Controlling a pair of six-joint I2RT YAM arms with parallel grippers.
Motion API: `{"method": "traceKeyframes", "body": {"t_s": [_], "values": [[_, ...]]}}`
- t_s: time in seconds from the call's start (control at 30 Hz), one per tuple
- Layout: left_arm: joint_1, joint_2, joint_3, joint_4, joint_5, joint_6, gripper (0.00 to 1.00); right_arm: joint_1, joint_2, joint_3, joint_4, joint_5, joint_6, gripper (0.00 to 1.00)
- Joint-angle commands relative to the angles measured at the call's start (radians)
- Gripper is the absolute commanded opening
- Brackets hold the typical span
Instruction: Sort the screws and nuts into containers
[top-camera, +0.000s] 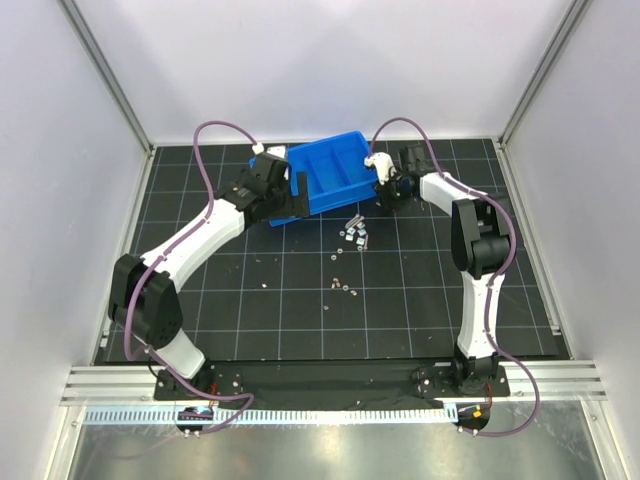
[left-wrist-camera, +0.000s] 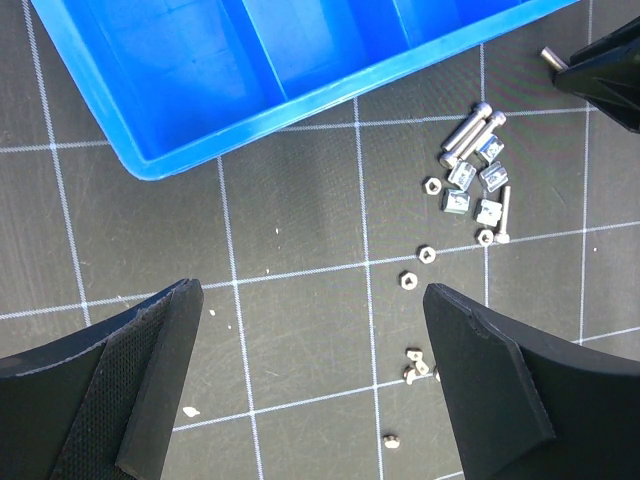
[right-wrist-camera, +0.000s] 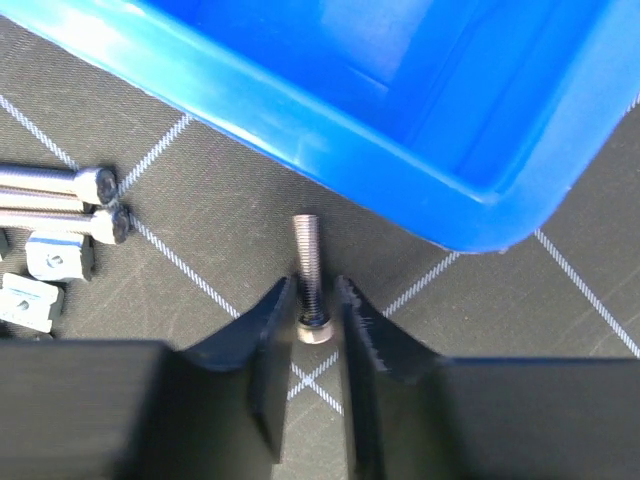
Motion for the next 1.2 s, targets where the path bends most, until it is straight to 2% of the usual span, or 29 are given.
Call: {"method": "traceKeyframes", "body": {"t_s": [0.0,0.17,0.3,0.43,0.63,0.73,0.8,1.0,1.17], "values": [[0.008,-0.027,0.001,0.0,-0.007,0.011,0.97,-0.002,0.0,-0.022,-0.011,0.026,0.016,0.27],[0.006,-0.039,-0.001,-0.005,-0.021,0.011,0.97,-0.002,-0.052,-0.097,0.009,0.026,0.081,0.02],[0.012,-0.043,0.02,-0.049,-0.1,-0.02,0.98,-0.002,-0.153,-0.193,0.019,0.005,0.189,0.01],[0.038,-0.062,0.013,-0.064,-0.165,-0.09,0.98,0.0,-0.341,-0.279,0.03,0.017,0.329,0.01],[0.086,-0.083,-0.021,-0.025,-0.188,-0.113,0.99,0.001,-0.486,-0.214,0.079,0.1,0.542,0.01],[0.098,-0.072,-0.026,-0.015,-0.196,-0.124,0.99,0.009,-0.454,-0.091,0.124,0.156,0.634,0.01],[0.1,-0.067,-0.033,-0.005,-0.183,-0.124,0.99,0.03,-0.37,0.031,0.118,0.202,0.644,0.01],[0.101,-0.107,-0.084,0.06,-0.111,-0.08,0.98,0.09,-0.107,0.355,-0.023,0.244,0.579,0.01],[0.101,-0.159,-0.134,0.116,-0.078,-0.063,0.98,0.136,0.014,0.458,-0.049,0.31,0.526,0.01]]}}
